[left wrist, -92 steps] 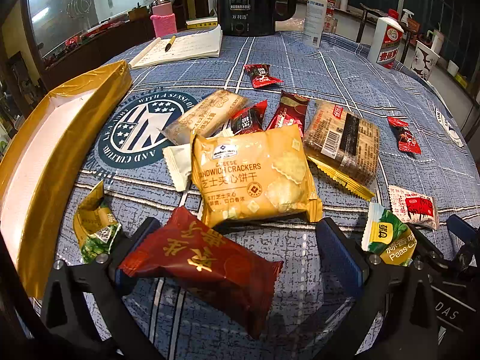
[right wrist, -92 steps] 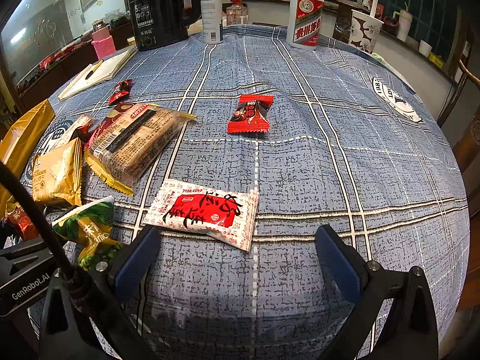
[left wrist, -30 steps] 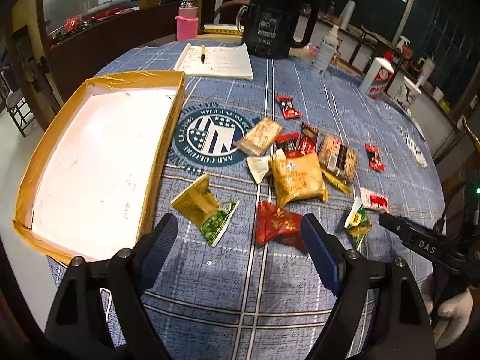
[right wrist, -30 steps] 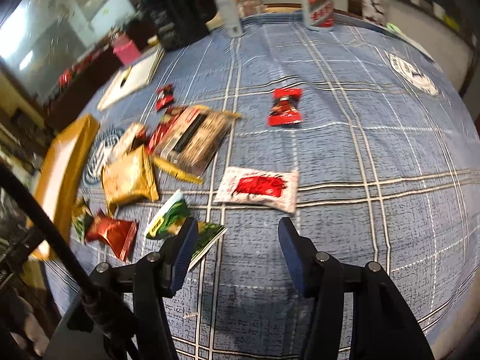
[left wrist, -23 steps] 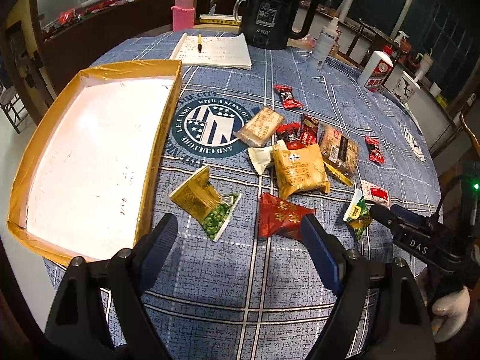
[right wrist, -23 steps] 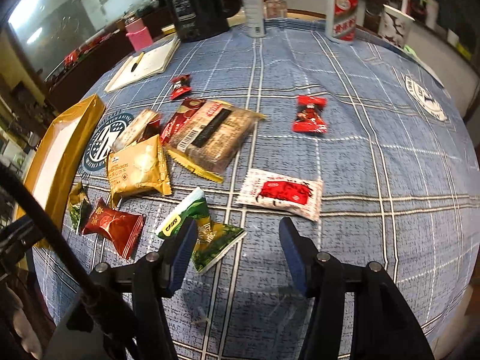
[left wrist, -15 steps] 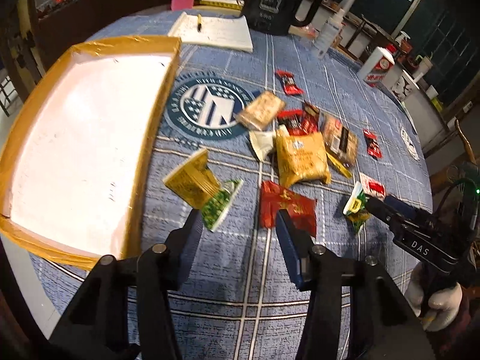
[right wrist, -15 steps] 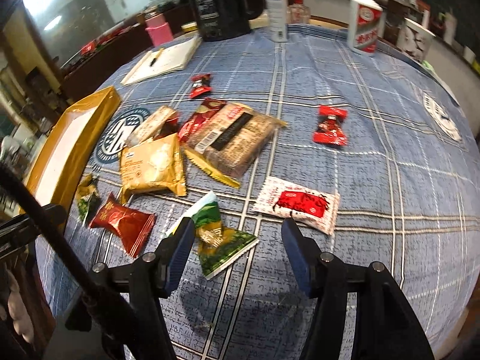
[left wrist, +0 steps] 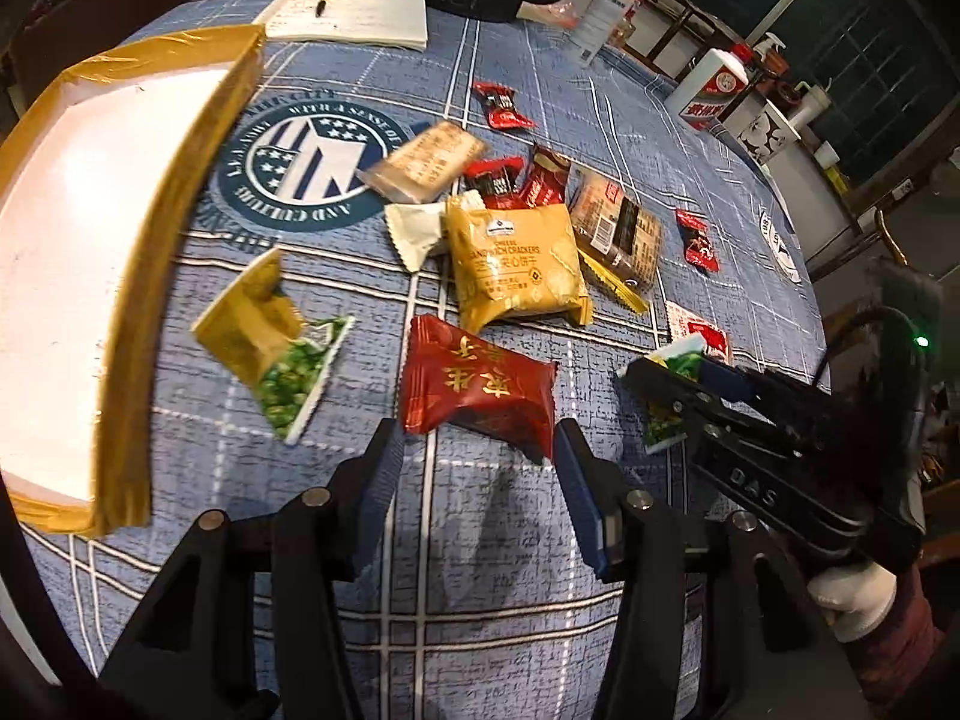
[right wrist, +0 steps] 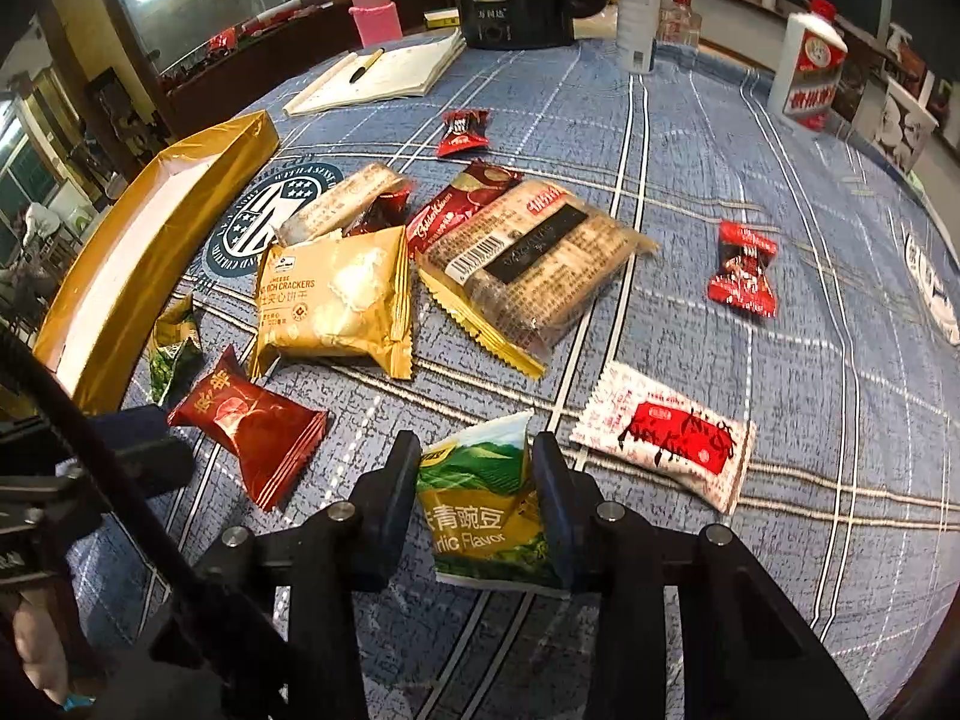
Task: Organize snacks
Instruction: 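Grasp the green pea snack bag with the right tool while the left tool grasps the red pastry bag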
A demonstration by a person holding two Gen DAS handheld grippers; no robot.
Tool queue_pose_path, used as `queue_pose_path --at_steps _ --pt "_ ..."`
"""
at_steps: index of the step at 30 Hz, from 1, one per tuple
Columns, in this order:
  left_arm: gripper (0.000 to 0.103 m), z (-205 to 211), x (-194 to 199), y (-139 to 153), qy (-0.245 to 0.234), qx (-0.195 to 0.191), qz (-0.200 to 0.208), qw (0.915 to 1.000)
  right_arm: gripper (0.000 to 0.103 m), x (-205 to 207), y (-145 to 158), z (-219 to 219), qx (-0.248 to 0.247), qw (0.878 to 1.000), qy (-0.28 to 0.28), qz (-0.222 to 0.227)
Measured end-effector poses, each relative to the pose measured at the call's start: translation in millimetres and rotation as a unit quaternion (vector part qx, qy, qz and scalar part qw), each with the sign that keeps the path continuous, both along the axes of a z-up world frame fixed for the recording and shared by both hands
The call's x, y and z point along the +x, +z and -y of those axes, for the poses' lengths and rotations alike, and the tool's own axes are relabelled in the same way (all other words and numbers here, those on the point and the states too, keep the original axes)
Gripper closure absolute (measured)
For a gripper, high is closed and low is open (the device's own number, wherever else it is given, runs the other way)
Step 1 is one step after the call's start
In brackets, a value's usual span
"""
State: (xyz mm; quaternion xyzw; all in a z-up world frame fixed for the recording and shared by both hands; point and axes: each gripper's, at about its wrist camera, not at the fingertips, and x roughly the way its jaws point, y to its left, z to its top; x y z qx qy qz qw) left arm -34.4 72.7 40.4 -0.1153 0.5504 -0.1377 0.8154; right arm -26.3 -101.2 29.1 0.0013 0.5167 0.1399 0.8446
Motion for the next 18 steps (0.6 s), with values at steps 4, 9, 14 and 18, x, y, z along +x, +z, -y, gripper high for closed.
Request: queue_pose_path --at_steps 4,9,14,18 --pt "0.046 7 8 -5 0.000 0.007 0.001 1.0000 0.069 -5 0 13 0.025 0.999 -0.019 -0.016" --pt "0.039 18 15 -4 -0.003 0.002 0.011 0.9999 0.069 -17 5 27 0.033 0.999 -0.031 -0.014" --pt "0.024 33 28 -11 -0.014 0.029 0.016 0.9993 0.069 -27 10 39 0.038 0.998 -0.043 -0.011" --pt "0.025 47 27 -20 -0.027 0.074 0.022 0.9967 0.069 -29 12 42 0.039 0.998 -0.049 -0.007"
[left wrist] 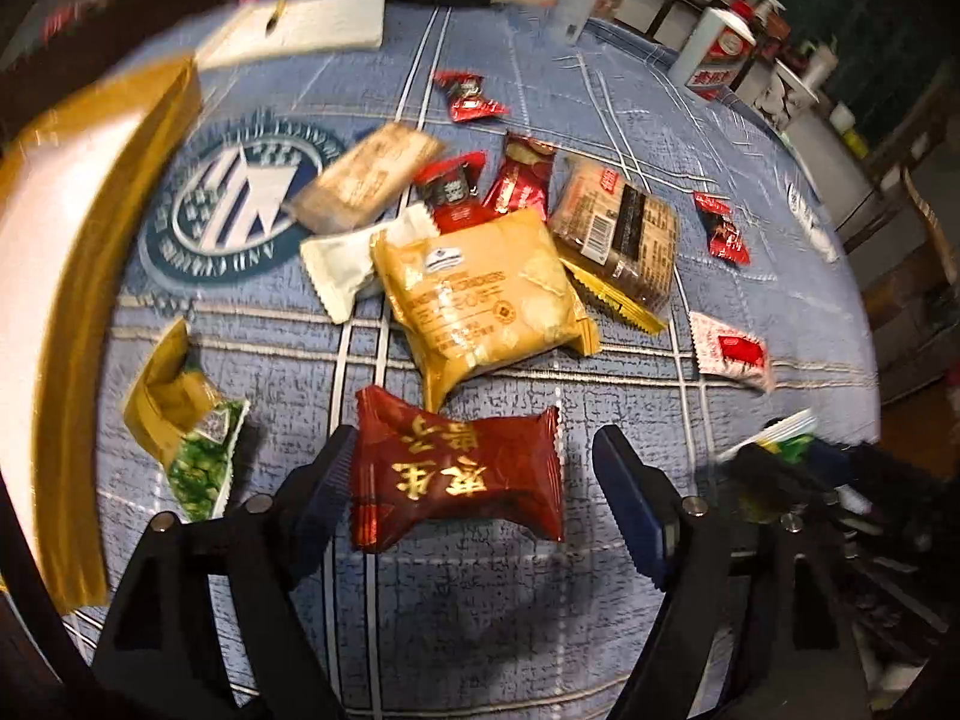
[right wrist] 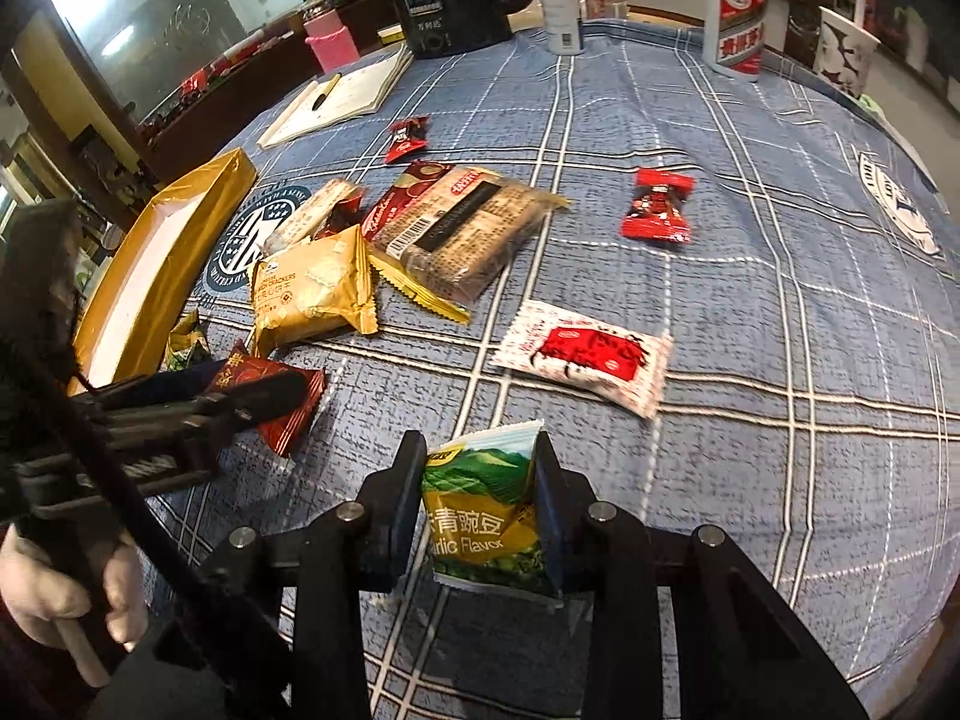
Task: Organize snacks
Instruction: 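Grasp the green pea snack bag with the right tool while the left tool grasps the red pastry bag, then carry both bags over the white tray and open both tools to drop them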
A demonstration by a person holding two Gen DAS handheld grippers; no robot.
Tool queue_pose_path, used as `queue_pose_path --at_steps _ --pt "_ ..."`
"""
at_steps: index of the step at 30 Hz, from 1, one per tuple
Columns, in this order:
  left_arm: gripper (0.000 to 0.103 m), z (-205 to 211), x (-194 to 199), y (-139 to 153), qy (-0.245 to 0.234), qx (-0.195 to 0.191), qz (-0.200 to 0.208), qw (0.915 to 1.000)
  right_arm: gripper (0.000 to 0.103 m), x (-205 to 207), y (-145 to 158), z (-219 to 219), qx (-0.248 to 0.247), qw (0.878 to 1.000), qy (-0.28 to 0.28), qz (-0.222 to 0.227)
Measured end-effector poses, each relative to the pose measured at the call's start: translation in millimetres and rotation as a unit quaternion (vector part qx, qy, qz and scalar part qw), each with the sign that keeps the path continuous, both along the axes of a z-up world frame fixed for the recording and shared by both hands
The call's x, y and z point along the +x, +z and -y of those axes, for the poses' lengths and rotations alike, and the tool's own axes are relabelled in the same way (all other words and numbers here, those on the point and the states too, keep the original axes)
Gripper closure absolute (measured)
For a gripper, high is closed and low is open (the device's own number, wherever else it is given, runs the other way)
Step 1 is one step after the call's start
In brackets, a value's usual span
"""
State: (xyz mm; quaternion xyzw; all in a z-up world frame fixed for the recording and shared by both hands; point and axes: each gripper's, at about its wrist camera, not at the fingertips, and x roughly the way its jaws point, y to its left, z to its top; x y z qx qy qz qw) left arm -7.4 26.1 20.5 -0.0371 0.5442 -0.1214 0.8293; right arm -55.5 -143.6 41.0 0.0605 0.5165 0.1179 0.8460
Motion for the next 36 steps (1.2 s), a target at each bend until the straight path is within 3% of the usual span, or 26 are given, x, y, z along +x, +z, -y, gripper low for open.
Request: queue_pose_path --at_steps 2,5,15,19,28,36 --pt "0.047 9 -6 -1 -0.017 0.037 0.018 0.9990 0.069 -2 1 3 0.001 1.000 -0.001 0.001" --pt "0.059 10 -10 1 -0.030 0.027 0.020 0.9990 0.069 -3 2 2 0.002 1.000 -0.002 0.004" --pt "0.061 -36 -30 35 0.020 -0.042 0.037 0.9983 0.069 -2 11 -24 0.013 1.000 0.026 0.013" --pt "0.061 -85 -39 56 0.067 -0.057 0.049 0.9949 0.069 6 21 -52 0.030 0.998 0.052 0.022" --pt "0.061 -194 -37 65 0.165 -0.045 0.059 0.9834 0.069 29 50 -157 0.045 0.987 0.146 0.043" --pt "0.061 -252 -17 51 0.189 -0.019 0.051 0.9805 0.069 49 62 -264 0.031 0.974 0.216 0.055"
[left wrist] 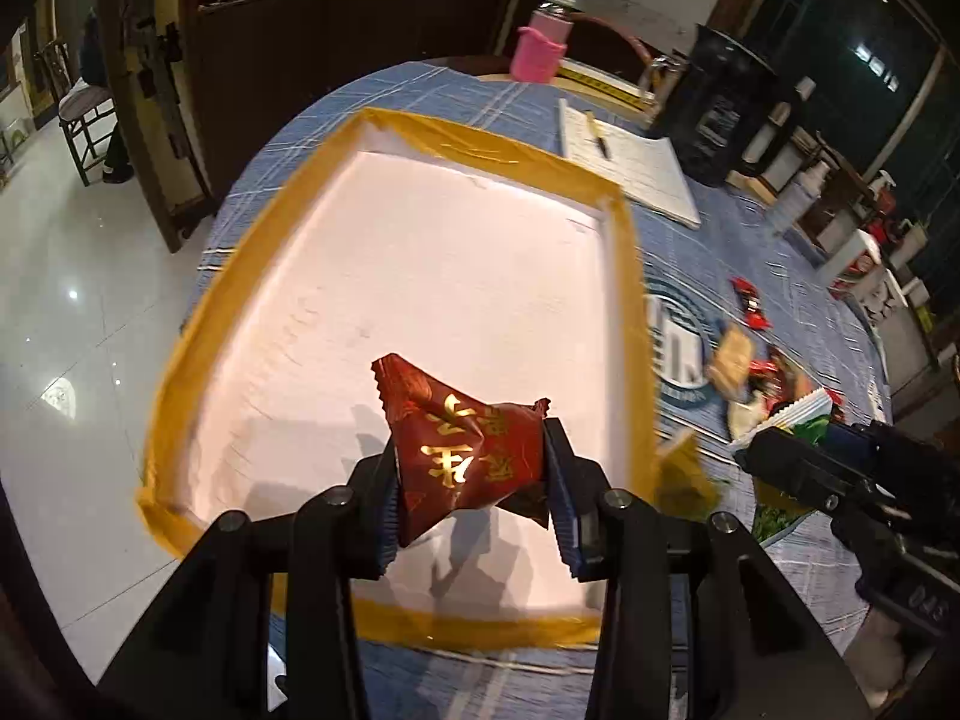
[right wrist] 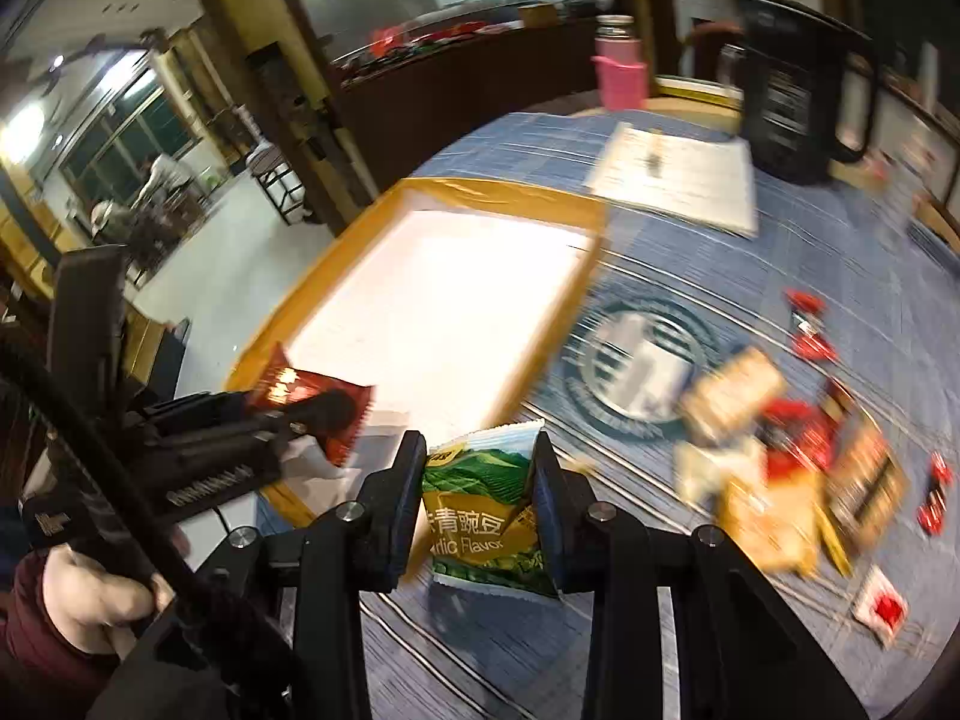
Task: Organize snacks
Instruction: 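Carry both bags over the white tray and open both tools to drop them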
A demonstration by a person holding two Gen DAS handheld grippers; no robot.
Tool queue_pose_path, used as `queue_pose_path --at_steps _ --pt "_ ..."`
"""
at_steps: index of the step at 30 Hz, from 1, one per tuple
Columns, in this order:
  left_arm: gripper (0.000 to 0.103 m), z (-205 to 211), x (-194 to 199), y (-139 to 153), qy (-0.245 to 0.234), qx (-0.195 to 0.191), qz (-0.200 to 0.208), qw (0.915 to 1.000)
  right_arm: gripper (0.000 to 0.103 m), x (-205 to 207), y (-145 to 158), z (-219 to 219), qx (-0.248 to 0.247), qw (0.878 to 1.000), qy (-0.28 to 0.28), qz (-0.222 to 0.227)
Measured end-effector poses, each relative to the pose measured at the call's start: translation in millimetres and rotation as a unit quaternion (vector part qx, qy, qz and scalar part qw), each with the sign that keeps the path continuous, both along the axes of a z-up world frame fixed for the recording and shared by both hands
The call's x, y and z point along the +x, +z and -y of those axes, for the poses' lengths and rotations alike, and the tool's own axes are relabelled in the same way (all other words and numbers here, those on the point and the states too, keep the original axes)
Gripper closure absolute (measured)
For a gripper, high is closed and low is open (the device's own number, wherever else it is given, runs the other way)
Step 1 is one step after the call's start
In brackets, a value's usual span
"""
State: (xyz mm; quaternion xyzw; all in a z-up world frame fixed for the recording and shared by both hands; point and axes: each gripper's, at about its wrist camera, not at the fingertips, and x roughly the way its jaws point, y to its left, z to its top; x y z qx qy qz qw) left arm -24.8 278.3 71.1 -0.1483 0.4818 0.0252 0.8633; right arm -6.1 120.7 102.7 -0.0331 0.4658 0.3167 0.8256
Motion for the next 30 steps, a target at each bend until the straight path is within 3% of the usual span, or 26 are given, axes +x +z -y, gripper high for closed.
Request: queue_pose_path --at_steps 5,11,21,25,30 --pt "0.060 -29 16 -18 0.002 0.007 -0.020 0.9998 0.069 9 -17 -46 -0.013 1.000 0.013 -0.015" --pt "0.059 -49 26 -32 0.002 -0.004 -0.038 0.9993 0.069 12 -37 -72 -0.034 0.999 0.016 -0.032" --pt "0.050 -69 26 -28 0.023 -0.054 -0.042 0.9974 0.066 5 -43 -80 -0.031 0.999 0.012 -0.034" --pt "0.046 -69 22 -22 0.027 -0.066 -0.040 0.9967 0.054 3 -37 -75 -0.008 0.999 0.010 -0.034" --pt "0.044 -70 14 -6 0.046 -0.071 -0.025 0.9961 0.053 -5 -23 -61 0.009 1.000 0.003 -0.019"
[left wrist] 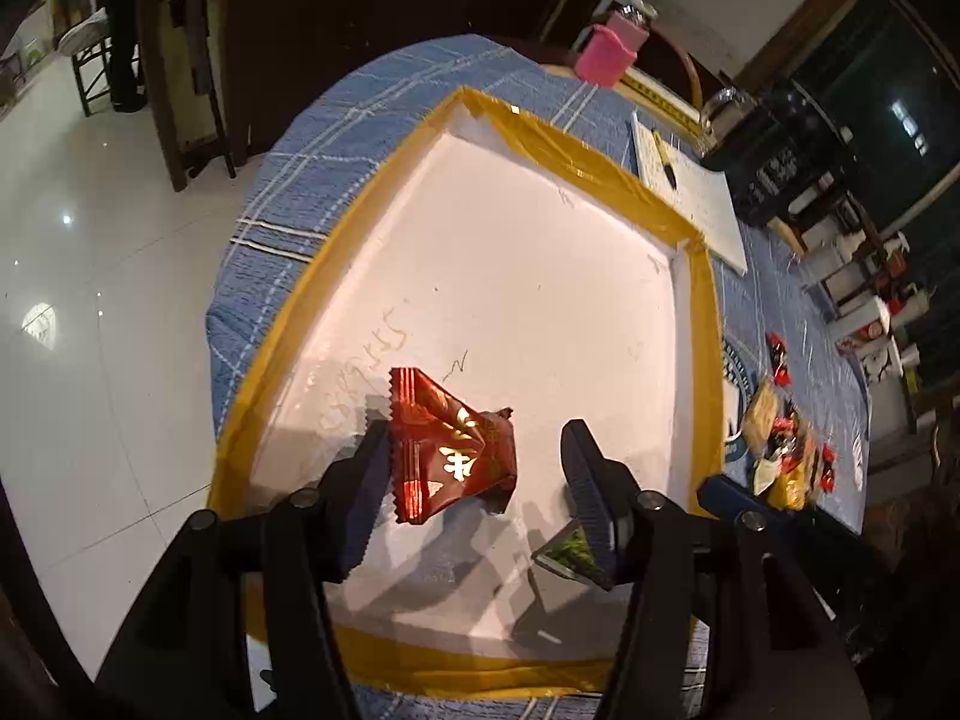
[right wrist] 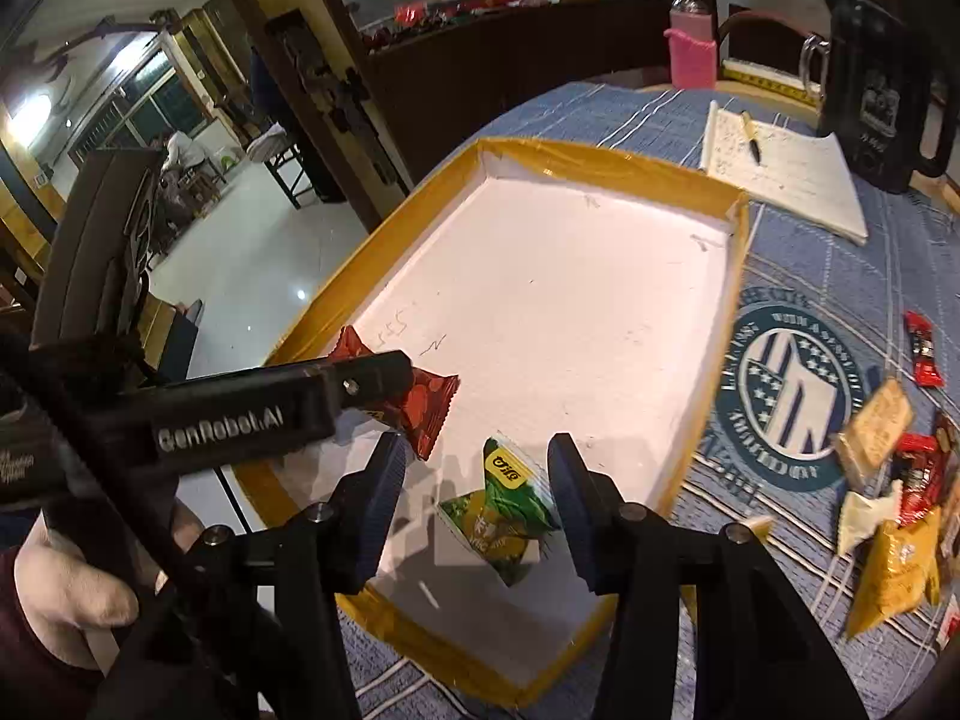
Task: Organize snacks
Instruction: 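Carry both bags over the white tray and open both tools to drop them, then move both tools back to the remaining snack packets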
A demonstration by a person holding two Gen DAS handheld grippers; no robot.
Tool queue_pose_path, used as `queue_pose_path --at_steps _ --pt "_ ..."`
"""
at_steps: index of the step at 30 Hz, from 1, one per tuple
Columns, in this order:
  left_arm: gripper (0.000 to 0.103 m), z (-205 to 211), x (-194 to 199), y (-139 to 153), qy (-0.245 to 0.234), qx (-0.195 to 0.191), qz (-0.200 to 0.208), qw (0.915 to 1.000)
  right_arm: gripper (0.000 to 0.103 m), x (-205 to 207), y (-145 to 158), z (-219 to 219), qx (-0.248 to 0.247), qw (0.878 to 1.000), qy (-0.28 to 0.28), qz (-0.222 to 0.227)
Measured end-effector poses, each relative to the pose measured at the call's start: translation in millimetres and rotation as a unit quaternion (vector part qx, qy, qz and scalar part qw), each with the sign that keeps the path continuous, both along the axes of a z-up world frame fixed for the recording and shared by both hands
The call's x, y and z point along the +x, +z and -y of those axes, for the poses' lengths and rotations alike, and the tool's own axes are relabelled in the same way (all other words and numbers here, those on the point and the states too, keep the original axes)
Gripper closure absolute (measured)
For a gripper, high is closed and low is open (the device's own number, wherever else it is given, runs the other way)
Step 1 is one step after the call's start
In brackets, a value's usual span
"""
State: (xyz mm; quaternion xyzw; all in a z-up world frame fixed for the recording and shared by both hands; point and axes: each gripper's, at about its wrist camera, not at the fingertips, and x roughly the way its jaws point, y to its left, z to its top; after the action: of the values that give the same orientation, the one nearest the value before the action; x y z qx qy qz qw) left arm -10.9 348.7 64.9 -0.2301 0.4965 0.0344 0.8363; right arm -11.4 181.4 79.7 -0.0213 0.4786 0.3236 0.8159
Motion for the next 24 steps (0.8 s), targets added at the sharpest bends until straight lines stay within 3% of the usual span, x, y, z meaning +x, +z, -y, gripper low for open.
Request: queue_pose_path --at_steps 6,12,18,24 --pt "0.039 5 -10 31 0.019 0.003 0.041 0.9990 0.053 -9 10 37 0.018 1.000 -0.025 0.003" --pt "0.037 35 -11 46 0.003 0.000 0.062 0.9981 0.053 -11 12 104 0.031 0.995 -0.091 -0.005" --pt "0.037 93 -2 44 -0.071 -0.010 0.062 0.9955 0.053 -13 5 202 0.033 0.980 -0.193 -0.021" --pt "0.037 159 6 34 -0.153 -0.010 0.050 0.9869 0.053 -20 -12 308 -0.010 0.956 -0.291 -0.026"
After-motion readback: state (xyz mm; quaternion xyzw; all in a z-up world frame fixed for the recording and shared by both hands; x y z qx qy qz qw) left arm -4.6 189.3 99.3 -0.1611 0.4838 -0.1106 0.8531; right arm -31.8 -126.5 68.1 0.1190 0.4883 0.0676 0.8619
